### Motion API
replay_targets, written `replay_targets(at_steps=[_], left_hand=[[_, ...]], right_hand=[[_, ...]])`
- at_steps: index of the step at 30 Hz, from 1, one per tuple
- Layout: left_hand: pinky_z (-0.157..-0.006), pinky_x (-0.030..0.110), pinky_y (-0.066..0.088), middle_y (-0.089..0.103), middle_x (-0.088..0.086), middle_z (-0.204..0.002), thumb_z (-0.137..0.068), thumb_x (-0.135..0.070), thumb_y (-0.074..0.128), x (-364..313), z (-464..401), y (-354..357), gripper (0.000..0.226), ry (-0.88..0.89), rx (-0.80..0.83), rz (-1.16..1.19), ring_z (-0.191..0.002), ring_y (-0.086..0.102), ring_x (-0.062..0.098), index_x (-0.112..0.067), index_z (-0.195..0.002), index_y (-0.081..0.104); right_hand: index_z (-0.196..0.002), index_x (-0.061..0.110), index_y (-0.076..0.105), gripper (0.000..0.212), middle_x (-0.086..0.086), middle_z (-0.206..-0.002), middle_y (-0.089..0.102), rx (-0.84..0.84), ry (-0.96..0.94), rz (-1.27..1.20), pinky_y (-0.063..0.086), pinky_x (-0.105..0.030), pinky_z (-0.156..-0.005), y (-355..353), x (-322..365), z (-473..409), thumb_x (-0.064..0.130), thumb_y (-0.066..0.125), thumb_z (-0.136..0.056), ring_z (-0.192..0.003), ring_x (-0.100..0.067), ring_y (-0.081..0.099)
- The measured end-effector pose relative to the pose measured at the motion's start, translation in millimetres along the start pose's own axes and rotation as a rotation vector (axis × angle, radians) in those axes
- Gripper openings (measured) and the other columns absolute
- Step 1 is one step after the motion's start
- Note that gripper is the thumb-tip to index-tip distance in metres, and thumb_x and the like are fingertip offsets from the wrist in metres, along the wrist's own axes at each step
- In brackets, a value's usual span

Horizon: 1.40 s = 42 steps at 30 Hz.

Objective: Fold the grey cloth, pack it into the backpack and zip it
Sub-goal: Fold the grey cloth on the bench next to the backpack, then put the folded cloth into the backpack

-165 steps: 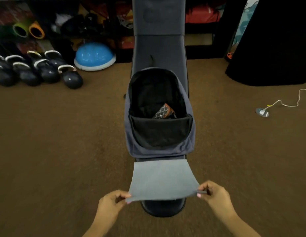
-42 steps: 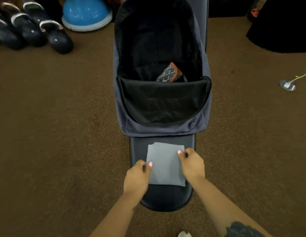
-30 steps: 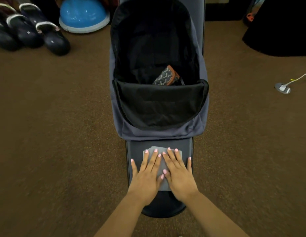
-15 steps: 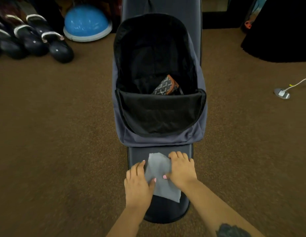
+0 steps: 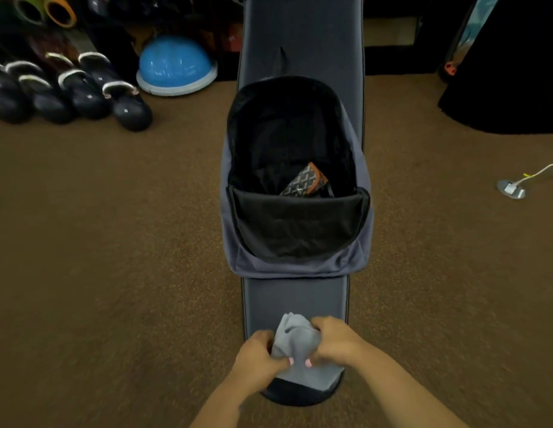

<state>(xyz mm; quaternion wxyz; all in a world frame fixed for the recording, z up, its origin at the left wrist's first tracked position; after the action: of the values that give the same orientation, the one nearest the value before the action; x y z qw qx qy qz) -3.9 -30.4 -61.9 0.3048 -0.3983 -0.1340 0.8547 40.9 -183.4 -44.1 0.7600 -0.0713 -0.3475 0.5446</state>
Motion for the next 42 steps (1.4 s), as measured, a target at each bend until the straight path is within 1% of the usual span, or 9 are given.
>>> replay_targets(at_steps=[5, 12, 19, 23, 27, 31, 35, 39, 42], left_hand=[[-0.060, 0.011, 0.040, 0.060, -0.012, -0.088, -0.074, -0.035, 0.074, -52.8, 29.6, -29.4, 0.027, 0.136, 0.114, 0.084, -0.080, 0.058, 0.001, -0.029, -0.089, 0.052], [-0.067, 0.015, 0.048, 0.067, -0.008, -0.087, -0.073, -0.034, 0.076, -146.3, 63.9, -86.4, 0.021, 0.284, 0.089, 0.158, -0.079, 0.063, 0.001, -0.028, -0.089, 0.063], [-0.059, 0.011, 0.047, 0.068, -0.010, -0.078, -0.076, -0.018, 0.075, -219.9, 87.1, -133.9, 0.014, 0.408, -0.085, 0.313, -0.070, 0.063, -0.006, -0.027, -0.082, 0.066], [-0.060, 0.010, 0.047, 0.068, -0.010, -0.081, -0.077, -0.015, 0.074, -237.2, 83.6, -154.6, 0.016, 0.446, -0.142, 0.314, -0.071, 0.063, -0.007, -0.025, -0.085, 0.065], [-0.059, 0.014, 0.052, 0.067, -0.005, -0.083, -0.077, -0.012, 0.074, -245.1, 64.2, -180.8, 0.018, 0.430, -0.187, 0.355, -0.076, 0.062, 0.004, -0.025, -0.086, 0.065], [-0.056, 0.011, 0.048, 0.068, -0.006, -0.079, -0.075, -0.010, 0.075, -251.9, 33.5, -213.2, 0.018, 0.439, -0.225, 0.348, -0.069, 0.062, 0.000, -0.026, -0.080, 0.067], [-0.076, 0.025, 0.056, 0.070, 0.001, -0.098, -0.076, -0.011, 0.075, -250.8, -2.1, -233.8, 0.028, 0.421, -0.178, 0.364, -0.089, 0.067, 0.013, -0.026, -0.095, 0.062], [-0.092, 0.034, 0.052, 0.059, 0.003, -0.121, -0.079, -0.008, 0.072, -241.6, -36.9, -245.0, 0.051, 0.314, -0.173, 0.292, -0.099, 0.062, 0.016, -0.017, -0.124, 0.050], [-0.101, 0.034, 0.045, 0.053, 0.004, -0.132, -0.084, -0.010, 0.067, -237.1, -56.3, -243.5, 0.054, 0.272, -0.166, 0.179, -0.118, 0.054, 0.019, -0.013, -0.132, 0.044]], right_hand=[[-0.113, 0.022, 0.057, 0.054, 0.004, -0.109, 0.061, 0.111, -0.045, -0.238, 0.048, -0.024, -0.079, -40.2, 14.8, 45.8, 0.023, 0.081, -0.065, -0.098, -0.013, 0.057], [-0.103, 0.021, 0.065, 0.038, 0.001, -0.107, 0.067, -0.029, -0.131, -0.252, 0.047, -0.033, -0.089, -136.7, 43.1, 101.3, 0.024, 0.078, -0.067, -0.100, -0.015, 0.060], [-0.101, 0.015, 0.069, 0.039, -0.004, -0.104, 0.071, -0.140, -0.206, -0.281, 0.051, -0.038, -0.089, -203.9, 79.0, 143.7, 0.029, 0.082, -0.067, -0.098, -0.019, 0.064], [-0.079, 0.023, 0.064, 0.015, -0.001, -0.088, 0.066, -0.241, -0.259, -0.282, 0.046, -0.028, -0.071, -229.1, 97.2, 151.3, 0.022, 0.078, -0.074, -0.086, -0.017, 0.060], [-0.063, 0.028, 0.055, 0.027, 0.002, -0.068, 0.060, -0.362, -0.304, -0.247, 0.040, -0.025, -0.059, -256.7, 114.8, 144.1, 0.021, 0.079, -0.074, -0.070, -0.016, 0.056], [-0.079, 0.016, 0.067, 0.018, -0.013, -0.085, 0.071, -0.432, -0.274, -0.256, 0.047, -0.035, -0.068, -279.9, 129.9, 117.5, 0.025, 0.081, -0.071, -0.082, -0.025, 0.064], [-0.068, 0.023, 0.060, 0.020, -0.008, -0.075, 0.065, -0.485, -0.244, -0.232, 0.043, -0.027, -0.061, -293.9, 148.2, 92.8, 0.015, 0.076, -0.076, -0.072, -0.020, 0.059], [-0.103, 0.013, 0.067, 0.023, -0.015, -0.095, 0.070, -0.670, -0.198, -0.180, 0.048, -0.035, -0.067, -314.1, 156.2, 74.4, 0.004, 0.057, -0.085, -0.086, -0.032, 0.064], [-0.108, 0.011, 0.065, 0.025, -0.015, -0.097, 0.070, -0.765, -0.184, -0.166, 0.052, -0.039, -0.070, -325.7, 159.4, 62.6, 0.002, 0.055, -0.087, -0.086, -0.032, 0.063]])
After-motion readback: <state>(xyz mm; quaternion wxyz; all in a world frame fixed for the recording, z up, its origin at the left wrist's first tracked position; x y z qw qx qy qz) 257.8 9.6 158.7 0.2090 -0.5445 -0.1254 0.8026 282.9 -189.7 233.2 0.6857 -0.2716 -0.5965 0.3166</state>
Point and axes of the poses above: each hand's wrist, its own z-axis away from the middle knuckle, its own y-axis out of the palm, x = y × z, the point moved 7 cm from there along -z, towards the middle knuckle
